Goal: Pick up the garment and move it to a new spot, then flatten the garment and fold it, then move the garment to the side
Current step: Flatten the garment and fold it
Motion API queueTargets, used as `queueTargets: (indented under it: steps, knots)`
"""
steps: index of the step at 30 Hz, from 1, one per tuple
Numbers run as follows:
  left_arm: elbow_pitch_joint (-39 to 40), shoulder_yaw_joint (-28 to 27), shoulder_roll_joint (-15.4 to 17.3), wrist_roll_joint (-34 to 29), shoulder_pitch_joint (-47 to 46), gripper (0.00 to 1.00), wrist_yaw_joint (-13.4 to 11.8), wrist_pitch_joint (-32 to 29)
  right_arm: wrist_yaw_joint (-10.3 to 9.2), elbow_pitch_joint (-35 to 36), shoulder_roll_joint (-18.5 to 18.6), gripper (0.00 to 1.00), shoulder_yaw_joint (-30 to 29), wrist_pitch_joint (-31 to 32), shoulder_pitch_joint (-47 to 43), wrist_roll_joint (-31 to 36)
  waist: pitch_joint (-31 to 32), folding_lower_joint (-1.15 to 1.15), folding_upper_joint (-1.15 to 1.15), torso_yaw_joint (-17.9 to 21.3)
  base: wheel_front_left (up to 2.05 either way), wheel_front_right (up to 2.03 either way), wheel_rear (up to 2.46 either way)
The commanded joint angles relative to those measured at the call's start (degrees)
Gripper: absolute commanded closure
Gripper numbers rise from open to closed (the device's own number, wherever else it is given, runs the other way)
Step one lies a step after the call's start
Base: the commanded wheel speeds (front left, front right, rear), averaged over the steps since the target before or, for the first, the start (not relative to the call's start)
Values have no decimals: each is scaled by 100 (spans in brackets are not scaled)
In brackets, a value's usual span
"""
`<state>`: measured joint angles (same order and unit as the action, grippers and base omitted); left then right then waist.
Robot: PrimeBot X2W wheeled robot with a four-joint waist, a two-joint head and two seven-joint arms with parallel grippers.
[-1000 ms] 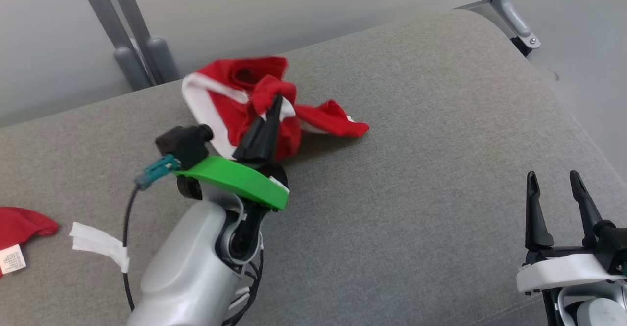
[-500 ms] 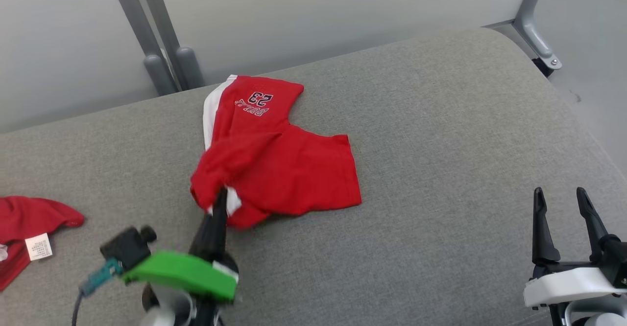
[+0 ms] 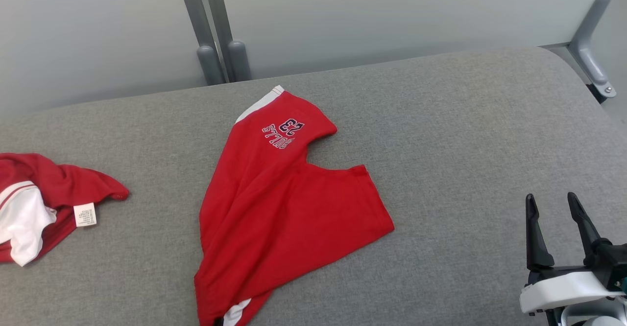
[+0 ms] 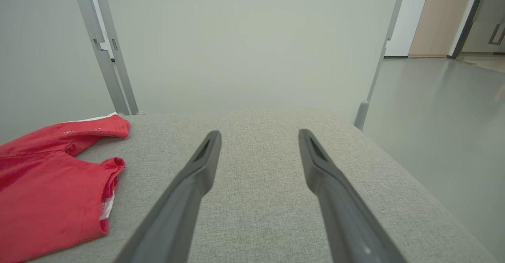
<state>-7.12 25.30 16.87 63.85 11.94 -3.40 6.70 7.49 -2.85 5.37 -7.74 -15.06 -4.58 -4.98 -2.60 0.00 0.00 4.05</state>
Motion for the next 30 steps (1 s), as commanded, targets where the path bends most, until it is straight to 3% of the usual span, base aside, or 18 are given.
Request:
queueTargets:
  steps: [1, 5, 8, 12, 15, 19, 24, 30]
  knots:
    - [-112, 42, 67, -255, -91, 0, -184, 97, 0, -5, 30, 0, 16, -18, 48, -9, 28, 0, 0, -57, 0, 0, 0]
    - [-283, 72, 289, -934, -156, 0, -902, 372, 0, 22, 19, 0, 45, -18, 75, -28, 0, 0, 0, -8, 0, 0, 0]
    - [29, -85, 530, -1471, -310, 0, -1442, 613, 0, 18, -2, 0, -3, -18, 10, -55, -51, 0, 0, 34, 0, 0, 0]
    - [621, 98, 692, -1931, -537, 0, -1775, 502, 0, 13, -29, 0, 45, -18, 88, -51, -176, 0, 0, 180, 0, 0, 0]
    - [1073, 473, 668, -2284, -980, 0, -1663, 325, 0, 41, -64, 0, 34, -18, 187, -66, -292, 0, 0, 284, 0, 0, 0]
    - [1054, 1218, 413, -2730, -1841, 0, -1261, -100, 0, 37, -99, 0, 90, -18, 372, -88, -511, 0, 0, 473, 0, 0, 0]
    - [120, 2007, -344, -2958, -2834, 0, -697, -497, 0, 32, -159, 0, 138, -18, 613, -104, -809, 0, 0, 811, 0, 0, 0]
    - [-1259, 2342, -807, -3084, -3365, 0, -470, -633, 0, 26, -213, 0, 69, -18, 736, -154, -1024, 0, 0, 1203, 0, 0, 0]
